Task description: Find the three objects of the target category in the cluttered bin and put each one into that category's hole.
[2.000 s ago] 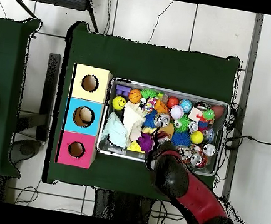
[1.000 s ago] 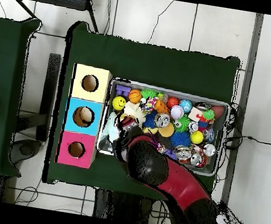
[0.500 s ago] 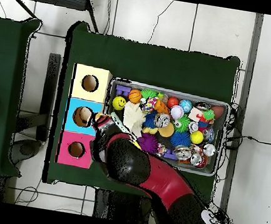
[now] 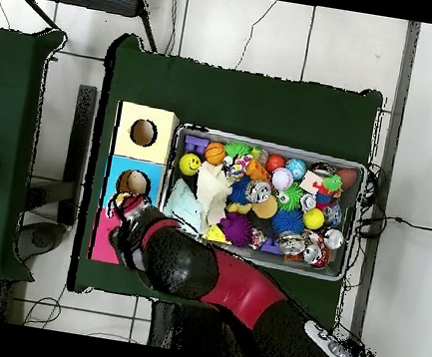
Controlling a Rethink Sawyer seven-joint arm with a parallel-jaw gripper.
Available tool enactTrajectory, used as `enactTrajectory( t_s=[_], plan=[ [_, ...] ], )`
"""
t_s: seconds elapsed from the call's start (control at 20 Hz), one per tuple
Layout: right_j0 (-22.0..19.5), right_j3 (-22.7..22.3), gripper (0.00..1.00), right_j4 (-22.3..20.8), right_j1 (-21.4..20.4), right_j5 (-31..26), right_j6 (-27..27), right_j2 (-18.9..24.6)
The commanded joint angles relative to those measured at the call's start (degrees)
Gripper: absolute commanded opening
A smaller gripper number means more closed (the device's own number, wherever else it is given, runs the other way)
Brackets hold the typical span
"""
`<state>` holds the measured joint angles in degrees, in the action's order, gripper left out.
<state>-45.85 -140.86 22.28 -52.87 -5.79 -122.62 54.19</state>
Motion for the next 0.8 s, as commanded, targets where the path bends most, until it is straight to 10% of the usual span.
enactTrajectory(
  t_s=[0.05,0.8],
  plan=[
    [-1.91,-5.01,0.0,4.07,6.76,-2.6,-18.87,7.83],
    [-0.64,0.65,0.0,2.92,22.86,-6.28,-7.97,0.37]
  ],
)
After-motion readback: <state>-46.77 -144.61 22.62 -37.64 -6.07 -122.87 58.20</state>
